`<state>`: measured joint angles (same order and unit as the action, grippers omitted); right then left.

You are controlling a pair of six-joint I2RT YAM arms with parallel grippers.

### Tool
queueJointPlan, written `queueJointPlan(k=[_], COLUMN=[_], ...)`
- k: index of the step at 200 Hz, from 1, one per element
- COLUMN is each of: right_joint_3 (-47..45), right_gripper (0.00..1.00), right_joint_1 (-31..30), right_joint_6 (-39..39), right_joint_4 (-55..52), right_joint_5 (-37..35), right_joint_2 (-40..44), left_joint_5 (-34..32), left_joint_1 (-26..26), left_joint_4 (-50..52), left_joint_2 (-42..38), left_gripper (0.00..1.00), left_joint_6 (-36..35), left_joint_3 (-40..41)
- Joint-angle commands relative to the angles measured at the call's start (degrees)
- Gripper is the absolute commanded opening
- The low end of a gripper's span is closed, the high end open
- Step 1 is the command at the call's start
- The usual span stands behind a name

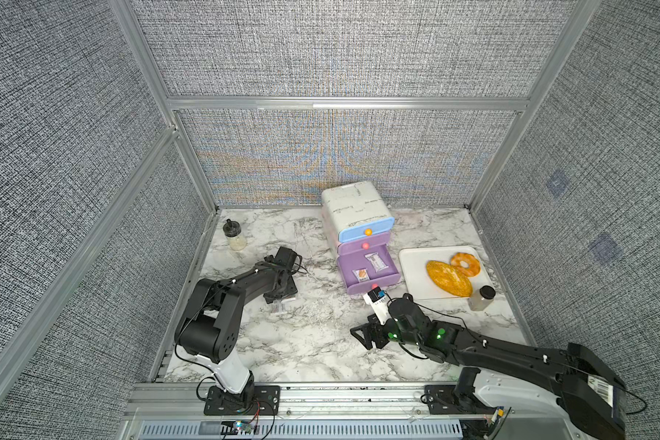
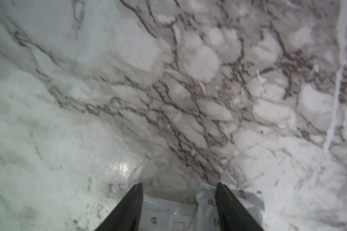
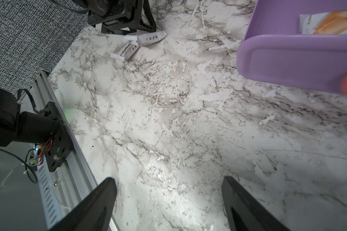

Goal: Place the cookies into the drawer by color
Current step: Move the cookie to the center of the board.

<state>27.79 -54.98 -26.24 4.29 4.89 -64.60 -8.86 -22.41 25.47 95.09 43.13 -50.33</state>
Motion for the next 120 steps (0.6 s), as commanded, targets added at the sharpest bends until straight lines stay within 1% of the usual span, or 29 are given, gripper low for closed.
queueJointPlan(k=[1, 40, 57, 71, 90, 120], right_joint_3=[1.5, 3.7, 4.9, 6.1, 7.8, 11.7], right_gripper=[0.87, 0.87, 0.86, 0.86, 0.86, 0.86], right_joint_1=[-0.4, -1.7, -2.5, -3.2, -4.2, -6.9], right_joint_6=[0.6, 0.3, -0.1, -0.8, -1.4, -1.4], right_joint_4=[0.4, 0.9, 0.3, -0.8, -1.6, -2.6], right_joint_5=[-2.0, -3.1, -4.7, -6.6, -8.8, -11.5], right_joint_2=[-1.7, -5.2, -6.4, -7.2, -8.1, -11.7], left_joint_5=[4.6, 5.2, 5.2, 4.3, 2.9, -5.7], left_joint_1=[-2.9, -13.0, -18.0, -21.1, -21.9, -21.4], left_joint_4=[0.1, -1.7, -2.5, -2.5, -1.5, 5.9], left_joint_2=[-3.1, -9.6, -13.1, -16.9, -23.5, -32.8], left_gripper=[0.63, 0.63, 0.63, 0.63, 0.64, 0.69], left_joint_6=[4.3, 11.6, 15.3, 17.9, 19.9, 19.2], left_joint_3=[4.3, 9.9, 11.8, 13.3, 16.0, 17.4])
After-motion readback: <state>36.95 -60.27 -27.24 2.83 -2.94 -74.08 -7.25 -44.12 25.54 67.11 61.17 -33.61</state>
